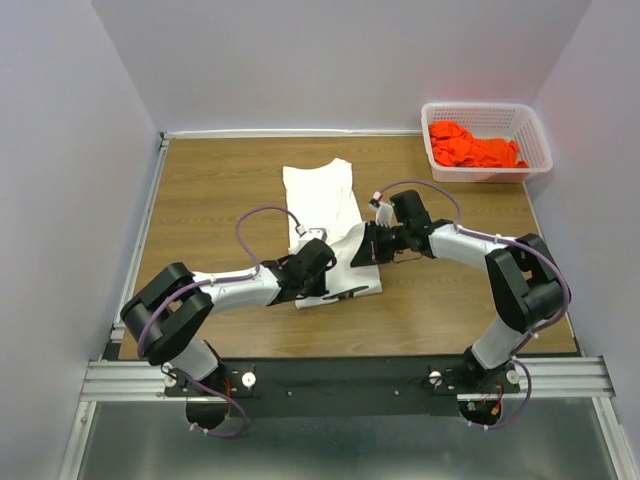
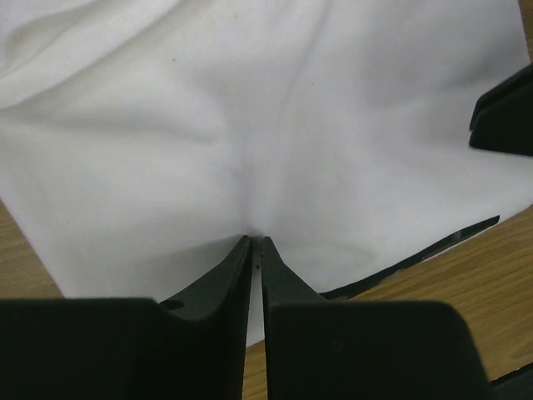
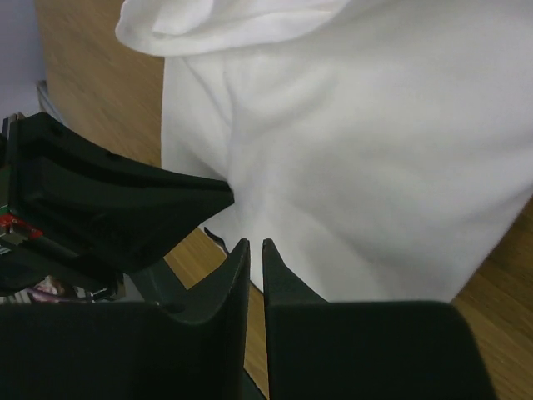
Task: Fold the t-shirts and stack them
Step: Fold the tshirt
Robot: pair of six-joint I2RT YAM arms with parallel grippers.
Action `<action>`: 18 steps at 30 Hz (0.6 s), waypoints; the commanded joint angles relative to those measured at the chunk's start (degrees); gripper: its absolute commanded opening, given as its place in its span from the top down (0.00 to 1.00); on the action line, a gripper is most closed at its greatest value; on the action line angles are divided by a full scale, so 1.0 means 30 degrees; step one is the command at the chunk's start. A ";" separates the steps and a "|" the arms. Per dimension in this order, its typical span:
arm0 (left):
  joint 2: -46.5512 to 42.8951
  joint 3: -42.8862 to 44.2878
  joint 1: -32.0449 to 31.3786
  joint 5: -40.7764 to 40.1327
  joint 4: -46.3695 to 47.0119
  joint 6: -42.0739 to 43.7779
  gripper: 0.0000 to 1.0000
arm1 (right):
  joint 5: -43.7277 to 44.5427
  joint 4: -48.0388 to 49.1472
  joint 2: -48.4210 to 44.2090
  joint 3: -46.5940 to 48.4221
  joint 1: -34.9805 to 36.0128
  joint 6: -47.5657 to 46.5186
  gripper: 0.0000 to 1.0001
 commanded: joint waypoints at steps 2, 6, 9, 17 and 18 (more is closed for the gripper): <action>0.0553 0.0179 -0.0290 -0.0952 -0.0754 -0.0121 0.83 | -0.2950 0.3642 0.1018 -0.0722 0.0562 0.0625 0.83; 0.1108 0.0354 -0.0407 -0.0252 -0.0579 0.0084 0.83 | -0.3041 0.4495 0.3127 0.0852 0.1351 0.1243 0.83; 0.1227 0.0384 -0.0612 -0.0161 -0.0579 0.0114 0.83 | -0.3072 0.4495 0.4911 0.2434 0.1850 0.1332 0.83; 0.1375 0.0093 -0.0758 0.0600 -0.0462 0.0993 0.83 | -0.2164 0.4847 0.9075 0.6386 0.2204 0.1948 0.83; 0.1200 -0.0054 -0.0788 0.0862 -0.0432 0.0993 0.83 | -0.2047 0.4847 0.9427 0.6918 0.2175 0.1947 0.83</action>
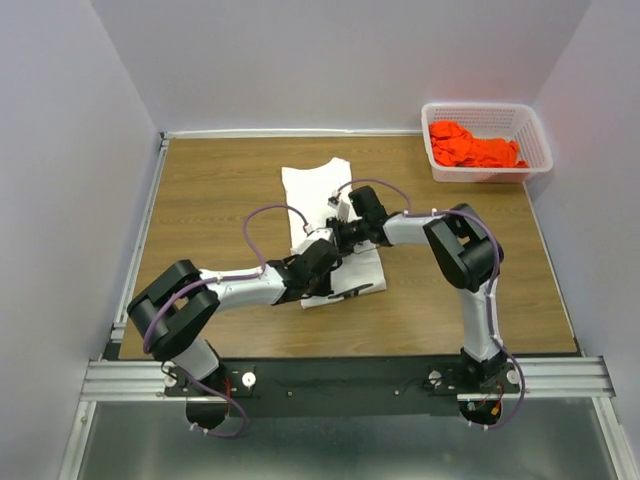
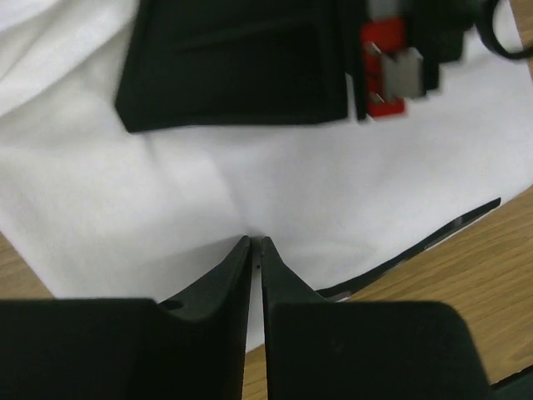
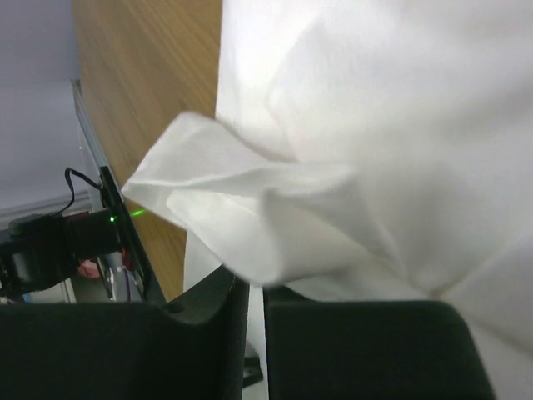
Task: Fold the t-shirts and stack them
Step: Fold the tshirt
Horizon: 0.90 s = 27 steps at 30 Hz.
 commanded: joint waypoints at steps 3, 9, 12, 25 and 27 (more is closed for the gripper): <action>-0.0142 -0.1200 -0.0395 0.1098 -0.0833 0.0424 0.83 | 0.0775 0.0665 0.2885 0.4425 -0.0259 0.0410 0.83; -0.1696 -0.2169 -0.0366 0.0283 -0.1182 0.1038 0.83 | 0.2094 0.0374 0.6840 1.0514 -0.1986 0.2020 0.82; -0.1845 -0.1818 -0.0015 -0.0306 -0.1505 0.1829 0.83 | 0.1334 0.0196 0.7809 1.2665 -0.3041 0.3309 0.79; -0.7058 -0.0468 0.5196 0.1476 0.0424 0.5082 0.59 | 0.0015 0.0896 -0.3047 0.1517 -0.4098 0.2870 0.70; -0.6827 -0.0616 0.5992 0.2356 0.1333 0.5199 0.59 | 0.0043 0.1601 -0.3699 -0.0478 -0.4098 0.3018 0.70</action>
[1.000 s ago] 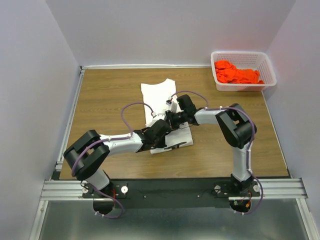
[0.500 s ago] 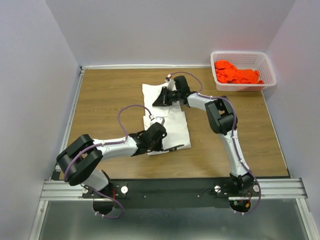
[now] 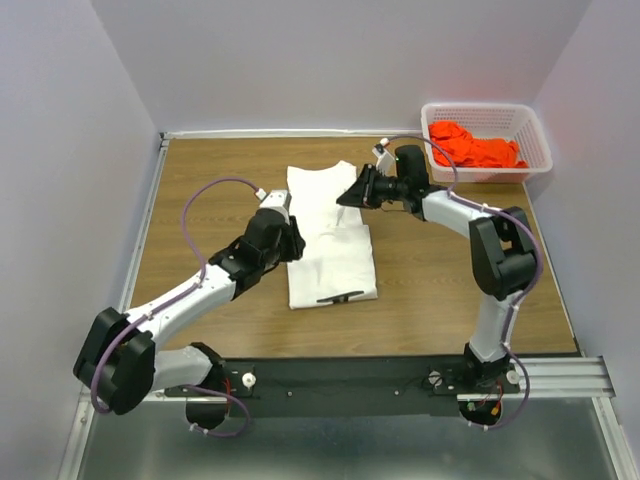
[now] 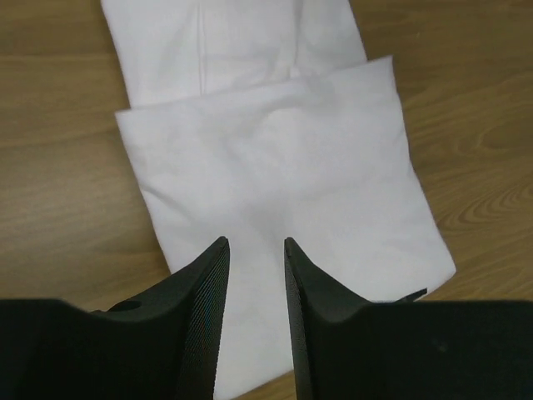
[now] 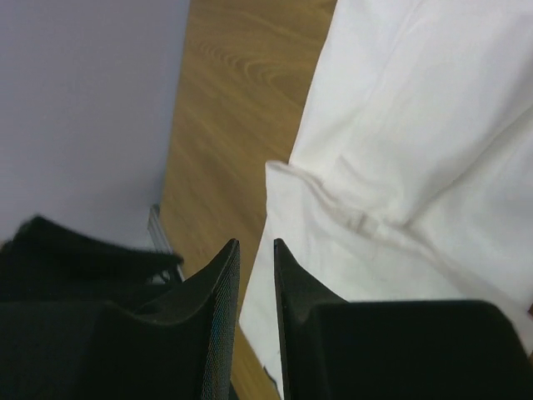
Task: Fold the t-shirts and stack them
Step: Fold the tshirt
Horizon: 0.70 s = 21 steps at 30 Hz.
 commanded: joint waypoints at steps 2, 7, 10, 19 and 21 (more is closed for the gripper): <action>0.0605 0.0345 0.1913 0.2192 0.1729 0.0982 0.61 | -0.0525 0.1005 -0.1765 -0.4193 0.0200 0.0184 0.70; 0.4033 0.1573 0.3203 0.4245 0.2608 0.0279 0.67 | -0.1196 0.2878 -0.0684 -0.5483 0.0055 0.0476 0.71; 0.5645 0.2220 0.3293 0.4012 0.2930 0.0278 0.69 | -0.1637 0.4343 0.0546 -0.5983 -0.0296 0.0712 0.71; 1.0655 0.3686 0.4434 0.3103 0.3195 -0.0542 0.77 | -0.2399 0.5020 0.3624 -0.5633 -0.2552 0.0419 0.71; 1.1185 0.3833 0.4817 0.3161 0.3165 -0.0601 0.78 | -0.2663 0.5020 0.3713 -0.5516 -0.2788 0.0419 0.71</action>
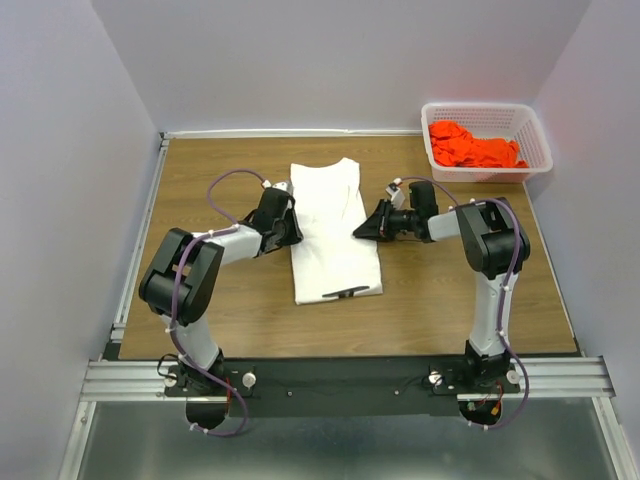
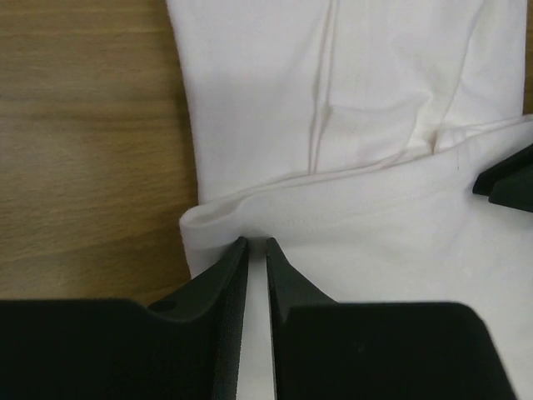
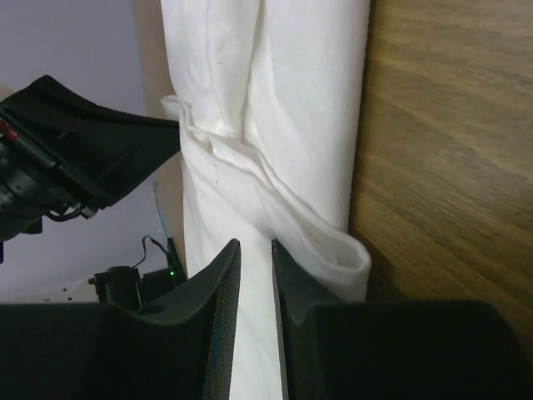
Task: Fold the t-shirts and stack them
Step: Fold the tshirt
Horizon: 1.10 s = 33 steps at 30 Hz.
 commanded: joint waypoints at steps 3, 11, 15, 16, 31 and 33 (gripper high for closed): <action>0.0573 0.0599 0.1089 -0.0343 -0.0347 -0.0033 0.77 | -0.0152 0.0037 0.0376 0.0211 -0.0851 -0.0279 0.71; -0.4611 -0.0277 0.0418 0.1118 -0.1256 0.0729 0.61 | -0.1586 -0.0197 -0.4749 -0.2416 -0.0383 0.0600 0.64; -0.7102 -0.2177 -0.0869 0.3866 -0.1663 0.1051 0.59 | -0.2700 -0.0402 -0.6656 -0.4589 0.0963 0.0659 0.61; -0.7194 -0.2473 -0.1194 0.4340 -0.1899 0.1168 0.58 | -0.2818 -0.0432 -0.7122 -0.5144 0.1662 0.0572 0.60; -0.4705 -0.5786 -0.1610 0.3906 -0.4127 0.0671 0.66 | -0.0125 0.2878 -0.3669 -1.1738 0.1496 -0.0013 0.61; -0.4938 -0.5875 -0.1344 0.3701 -0.4594 0.0613 0.66 | -0.0211 0.2849 -0.4194 -1.2004 0.1406 0.0073 0.61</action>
